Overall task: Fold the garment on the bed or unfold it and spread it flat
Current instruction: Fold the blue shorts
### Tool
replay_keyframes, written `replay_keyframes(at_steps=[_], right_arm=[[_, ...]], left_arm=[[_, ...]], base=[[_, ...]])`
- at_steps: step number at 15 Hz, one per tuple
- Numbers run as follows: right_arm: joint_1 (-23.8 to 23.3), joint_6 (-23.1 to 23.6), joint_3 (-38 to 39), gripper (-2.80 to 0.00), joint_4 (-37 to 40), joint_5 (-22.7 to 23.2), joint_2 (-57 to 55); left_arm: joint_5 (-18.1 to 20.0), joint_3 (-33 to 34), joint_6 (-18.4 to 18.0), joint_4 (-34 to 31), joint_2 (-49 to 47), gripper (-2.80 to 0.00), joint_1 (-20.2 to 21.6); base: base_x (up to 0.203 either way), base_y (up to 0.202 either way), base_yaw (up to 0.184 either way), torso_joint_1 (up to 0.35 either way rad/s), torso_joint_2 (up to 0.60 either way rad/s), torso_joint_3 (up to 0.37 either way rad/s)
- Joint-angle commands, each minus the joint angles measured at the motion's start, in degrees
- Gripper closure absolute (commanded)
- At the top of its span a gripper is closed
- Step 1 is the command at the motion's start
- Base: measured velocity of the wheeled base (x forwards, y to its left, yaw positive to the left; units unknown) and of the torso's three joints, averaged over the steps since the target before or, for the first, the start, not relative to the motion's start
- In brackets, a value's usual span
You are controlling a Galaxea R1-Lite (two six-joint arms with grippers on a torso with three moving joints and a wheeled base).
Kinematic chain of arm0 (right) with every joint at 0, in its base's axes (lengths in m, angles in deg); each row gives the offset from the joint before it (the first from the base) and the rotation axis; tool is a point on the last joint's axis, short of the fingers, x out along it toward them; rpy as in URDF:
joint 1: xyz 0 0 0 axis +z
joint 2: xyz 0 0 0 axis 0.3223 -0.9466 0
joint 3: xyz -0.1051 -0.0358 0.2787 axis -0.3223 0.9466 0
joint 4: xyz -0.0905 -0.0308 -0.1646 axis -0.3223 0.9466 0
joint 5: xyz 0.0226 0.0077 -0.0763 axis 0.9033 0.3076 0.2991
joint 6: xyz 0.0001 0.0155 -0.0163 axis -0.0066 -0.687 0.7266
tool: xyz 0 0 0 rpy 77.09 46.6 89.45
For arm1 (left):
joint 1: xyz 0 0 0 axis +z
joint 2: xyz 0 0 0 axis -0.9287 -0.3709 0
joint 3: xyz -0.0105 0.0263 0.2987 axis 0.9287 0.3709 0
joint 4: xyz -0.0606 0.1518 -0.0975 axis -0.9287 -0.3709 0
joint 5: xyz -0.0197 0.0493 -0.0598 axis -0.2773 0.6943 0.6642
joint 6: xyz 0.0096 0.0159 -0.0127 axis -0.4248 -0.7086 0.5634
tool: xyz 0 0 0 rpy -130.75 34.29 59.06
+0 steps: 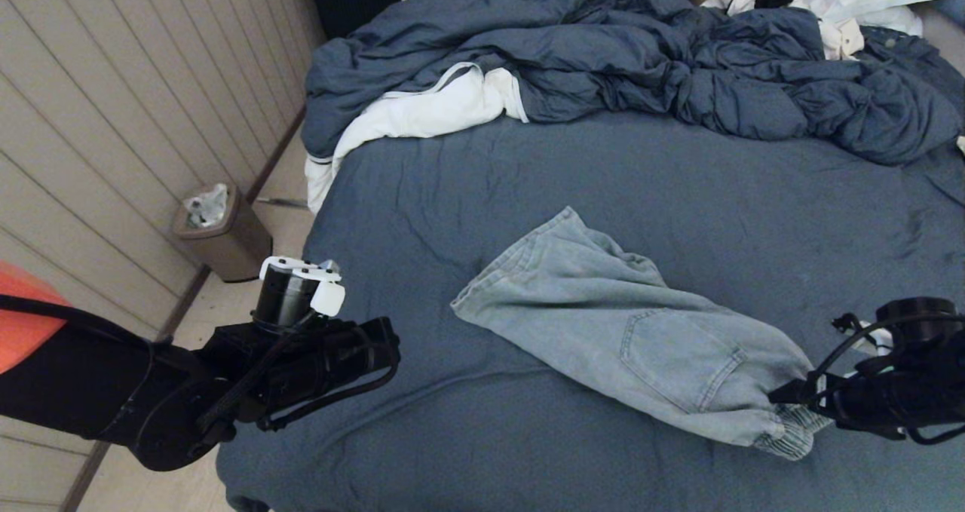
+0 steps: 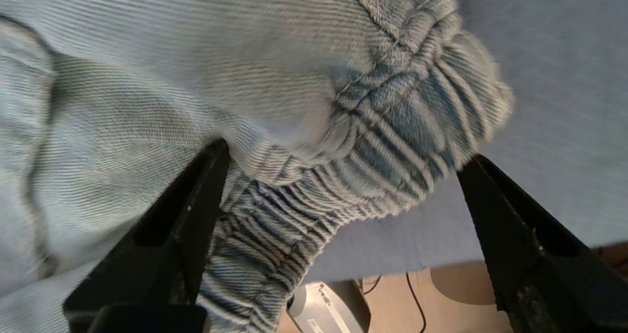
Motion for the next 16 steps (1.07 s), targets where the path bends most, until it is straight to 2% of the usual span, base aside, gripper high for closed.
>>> replay_keyframes(at_steps=[1, 4, 7, 10, 11, 16], right_arm=[[0.16, 0.10, 0.24, -2.80, -2.16, -0.15, -5.70], [1.81, 0.37, 0.23, -2.80, -8.56, -1.35, -10.01], [5.21, 0.45, -1.14, -2.80, -11.16, -4.21, -12.18], [8.47, 0.05, -1.82, -2.80, -12.67, -4.89, -12.90], [9.00, -0.14, -1.82, 0.00, -12.67, -4.97, -12.82], [9.56, -0.24, -1.21, 0.00, -12.58, -5.15, -11.69]], left_arm=[[-0.01, -0.01, 0.22, 0.22, -0.70, 0.00, -0.01], [-0.27, 0.08, 0.31, 0.31, -0.96, 0.00, -0.45], [-0.38, 0.17, 0.29, 0.74, -0.96, 0.00, -0.65], [-0.53, 0.26, 0.22, 1.01, -0.88, 0.00, -0.80], [-0.53, 0.26, 0.22, 1.10, -0.88, 0.00, -0.89], [-0.53, 0.26, 0.22, 1.18, -0.79, 0.00, -0.89]], base=[[0.000, 0.000, 0.000, 0.000, 0.00, 0.000], [0.000, 0.000, 0.000, 0.000, 0.00, 0.000], [0.000, 0.000, 0.000, 0.000, 0.00, 0.000], [0.000, 0.000, 0.000, 0.000, 0.00, 0.000], [0.000, 0.000, 0.000, 0.000, 0.00, 0.000], [0.000, 0.000, 0.000, 0.000, 0.00, 0.000]])
